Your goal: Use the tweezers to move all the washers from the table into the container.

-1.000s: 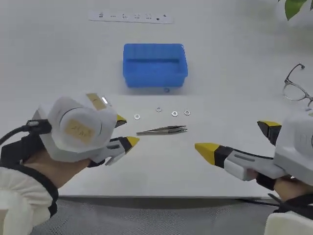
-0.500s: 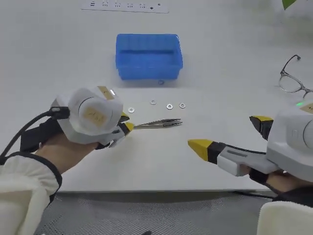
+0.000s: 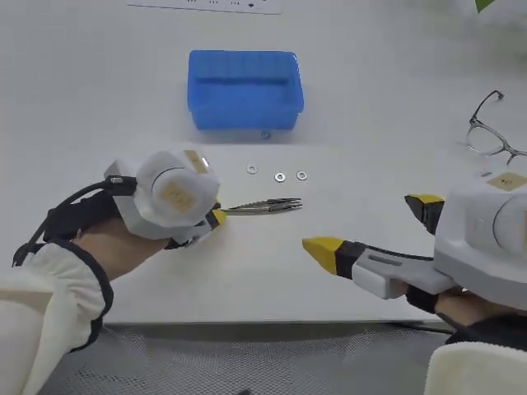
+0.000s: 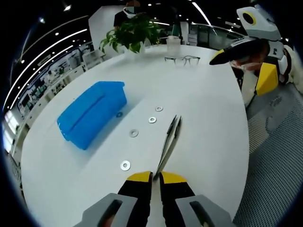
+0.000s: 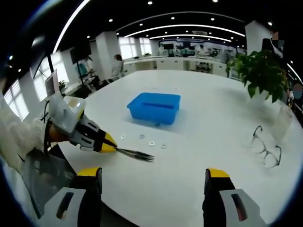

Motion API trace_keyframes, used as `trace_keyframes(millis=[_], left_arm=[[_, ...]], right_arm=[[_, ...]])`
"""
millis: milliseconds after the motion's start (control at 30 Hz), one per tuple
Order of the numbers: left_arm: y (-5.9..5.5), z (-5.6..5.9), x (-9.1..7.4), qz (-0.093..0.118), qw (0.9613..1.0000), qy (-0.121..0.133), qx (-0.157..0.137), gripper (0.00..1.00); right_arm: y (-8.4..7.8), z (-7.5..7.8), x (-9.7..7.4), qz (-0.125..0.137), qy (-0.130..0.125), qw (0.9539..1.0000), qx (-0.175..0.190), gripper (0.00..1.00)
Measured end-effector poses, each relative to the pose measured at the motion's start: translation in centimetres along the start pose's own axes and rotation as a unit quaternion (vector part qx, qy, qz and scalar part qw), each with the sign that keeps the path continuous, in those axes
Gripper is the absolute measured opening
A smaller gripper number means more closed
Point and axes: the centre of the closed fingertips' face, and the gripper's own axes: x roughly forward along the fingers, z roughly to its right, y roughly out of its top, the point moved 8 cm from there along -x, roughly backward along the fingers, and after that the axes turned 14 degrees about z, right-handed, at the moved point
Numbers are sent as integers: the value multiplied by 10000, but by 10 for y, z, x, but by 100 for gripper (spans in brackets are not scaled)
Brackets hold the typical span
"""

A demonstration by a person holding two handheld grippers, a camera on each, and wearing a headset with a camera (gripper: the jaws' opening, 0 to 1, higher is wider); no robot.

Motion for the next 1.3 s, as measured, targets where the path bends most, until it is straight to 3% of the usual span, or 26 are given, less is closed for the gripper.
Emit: trace_keyframes(millis=[367,667,1000,1133,1233,1300], left_arm=[[0,6,3,-75,9997,-201,125,0],[2,13,-4,-197,9987,-194,421,0],[27,24,-28,219,9996,-26,146,0],[39,29,-39,358,9992,13,187,0],[47,31,-49,497,9988,19,-6,0],[52,33,-54,514,9986,82,105,0]], right_arm=[[-1,-3,1,-30,99,9999,-29,87],[2,-9,4,-19,250,9996,-135,86],[7,-17,3,37,414,9989,-223,83],[7,-23,1,29,519,9983,-279,82],[9,-27,0,47,641,9974,-318,81],[10,-30,0,59,743,9966,-363,80]])
